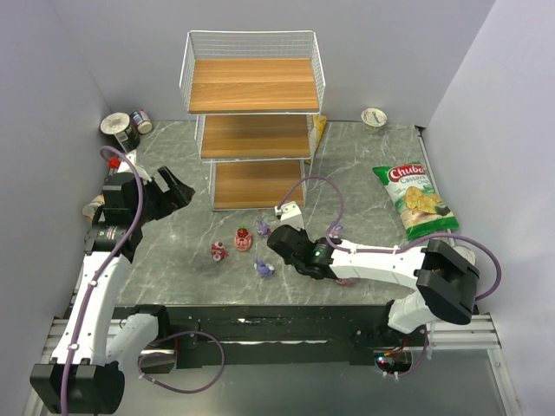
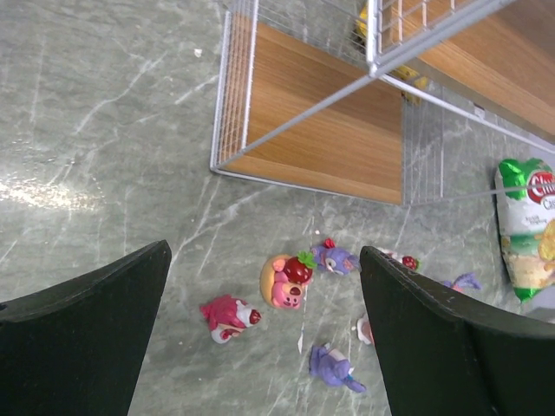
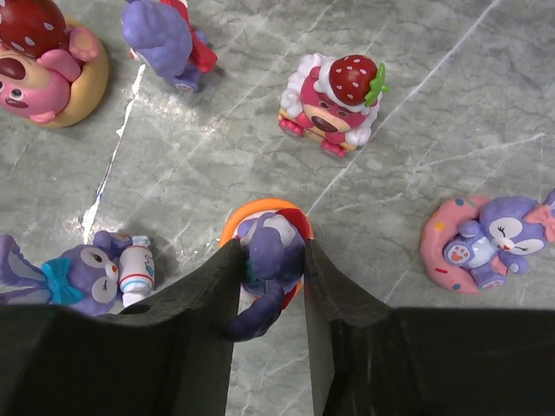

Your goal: Place and organize the plastic toys onto the shelf

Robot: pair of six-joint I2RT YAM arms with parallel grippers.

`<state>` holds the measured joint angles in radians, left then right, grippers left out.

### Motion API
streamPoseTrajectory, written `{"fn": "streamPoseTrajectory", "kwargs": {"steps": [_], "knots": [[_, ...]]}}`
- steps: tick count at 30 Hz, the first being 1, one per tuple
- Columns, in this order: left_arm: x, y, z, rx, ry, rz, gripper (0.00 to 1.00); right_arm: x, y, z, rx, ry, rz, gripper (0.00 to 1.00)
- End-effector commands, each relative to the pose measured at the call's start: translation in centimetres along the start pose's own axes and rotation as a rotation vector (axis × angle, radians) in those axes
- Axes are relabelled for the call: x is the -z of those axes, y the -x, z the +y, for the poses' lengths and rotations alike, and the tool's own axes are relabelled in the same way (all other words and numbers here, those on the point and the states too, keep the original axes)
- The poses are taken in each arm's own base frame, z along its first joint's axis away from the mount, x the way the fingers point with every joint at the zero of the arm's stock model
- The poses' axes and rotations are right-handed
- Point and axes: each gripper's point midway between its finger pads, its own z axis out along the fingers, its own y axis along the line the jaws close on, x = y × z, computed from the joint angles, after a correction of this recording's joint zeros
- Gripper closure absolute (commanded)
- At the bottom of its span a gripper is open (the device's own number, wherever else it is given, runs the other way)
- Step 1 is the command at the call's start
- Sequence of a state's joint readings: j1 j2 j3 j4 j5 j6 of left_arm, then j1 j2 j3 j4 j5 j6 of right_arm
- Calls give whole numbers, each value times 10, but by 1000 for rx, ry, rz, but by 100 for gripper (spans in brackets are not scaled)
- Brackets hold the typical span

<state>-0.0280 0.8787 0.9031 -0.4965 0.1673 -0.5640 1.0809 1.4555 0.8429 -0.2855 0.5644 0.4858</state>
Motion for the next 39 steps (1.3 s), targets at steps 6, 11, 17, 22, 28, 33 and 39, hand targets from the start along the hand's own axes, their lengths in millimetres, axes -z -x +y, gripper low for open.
{"fn": "streamPoseTrajectory", "kwargs": {"steps": [6, 11, 17, 22, 28, 33, 39], "knots": [[17, -21, -42, -102, -289, 67, 4, 43, 48, -11, -4, 46, -80, 100], [32, -40, -73, -151, -512, 141, 4, 80, 81, -16, -47, 159, -115, 100], [40, -38, -99, -138, -622, 163, 4, 117, 122, -21, -119, 322, -171, 100], [37, -30, -111, -143, -655, 115, 4, 137, 141, -18, -125, 413, -192, 100], [41, -35, -150, -195, -777, 104, 4, 161, 158, -4, -116, 550, -180, 100], [54, -62, -187, -278, -904, 168, 3, 177, 163, 3, -130, 645, -169, 100], [74, -86, -222, -335, -1047, 222, 3, 185, 156, 10, -117, 712, -140, 100]]}}
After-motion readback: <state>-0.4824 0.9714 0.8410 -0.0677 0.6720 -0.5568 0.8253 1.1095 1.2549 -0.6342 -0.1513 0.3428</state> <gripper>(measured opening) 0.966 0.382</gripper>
